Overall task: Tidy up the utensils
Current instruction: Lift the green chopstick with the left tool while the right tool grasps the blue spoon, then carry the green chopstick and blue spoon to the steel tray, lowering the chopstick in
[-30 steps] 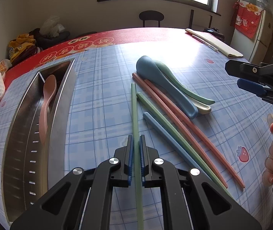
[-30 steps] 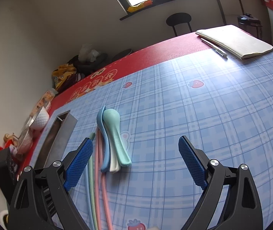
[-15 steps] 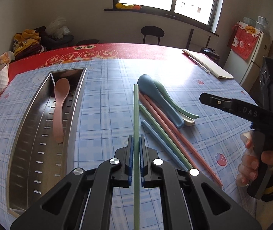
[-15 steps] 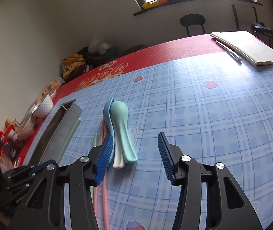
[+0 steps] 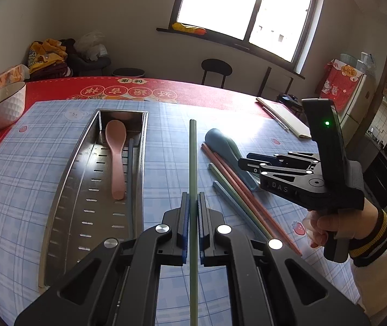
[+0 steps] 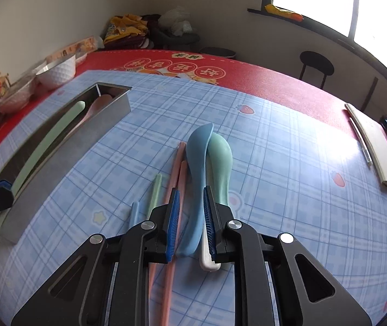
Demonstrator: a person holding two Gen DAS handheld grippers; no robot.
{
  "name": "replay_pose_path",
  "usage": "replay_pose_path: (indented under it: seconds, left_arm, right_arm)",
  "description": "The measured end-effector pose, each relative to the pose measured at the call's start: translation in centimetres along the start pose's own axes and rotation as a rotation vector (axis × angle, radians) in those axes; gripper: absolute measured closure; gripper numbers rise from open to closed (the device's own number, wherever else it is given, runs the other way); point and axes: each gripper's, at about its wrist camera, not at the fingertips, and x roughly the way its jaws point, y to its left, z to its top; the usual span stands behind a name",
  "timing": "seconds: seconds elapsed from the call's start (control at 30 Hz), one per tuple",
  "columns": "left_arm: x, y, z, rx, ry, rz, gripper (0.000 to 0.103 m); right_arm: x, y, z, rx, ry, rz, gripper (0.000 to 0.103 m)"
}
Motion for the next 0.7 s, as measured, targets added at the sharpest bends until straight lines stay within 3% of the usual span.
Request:
replay_pose_path:
  seconds: [0.2,0.57,0.7]
  left_arm:
    - [-0.7,1.4,-0.1,-0.025,-0.012,-0.022,0.097]
    - [-1.0,3.0,-0.3,-0.050,-0.020,-0.064,0.097]
    - [-1.1,3.7,-0.3,-0.061,-0.022,-0.064,0.097]
  right_arm:
    - [2.2,0.5,0.2,-0.022,0.083,-0.082,0.086]
    - [2.7,2.1,0.3,-0.073,0.118,-0.197,0.089]
    - [2.6,2.5,0.4,-0.080,0.123,-0.196,0.089]
